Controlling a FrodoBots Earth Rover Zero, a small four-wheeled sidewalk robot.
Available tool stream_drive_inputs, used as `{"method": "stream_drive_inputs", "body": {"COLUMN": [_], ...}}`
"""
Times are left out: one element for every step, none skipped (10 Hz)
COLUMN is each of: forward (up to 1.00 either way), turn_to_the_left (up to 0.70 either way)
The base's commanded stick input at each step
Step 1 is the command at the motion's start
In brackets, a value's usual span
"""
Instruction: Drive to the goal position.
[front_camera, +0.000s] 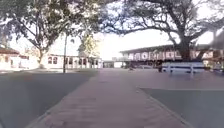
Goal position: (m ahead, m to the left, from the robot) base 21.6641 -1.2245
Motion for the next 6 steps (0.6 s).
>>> {"method": "stream_drive_inputs", "body": {"forward": [0.70, 0.70, 0.70, 0.70, 0.70, 0.70], "turn_to_the_left": [0.00, 0.00, 0.00, 0.00, 0.00, 0.00]}}
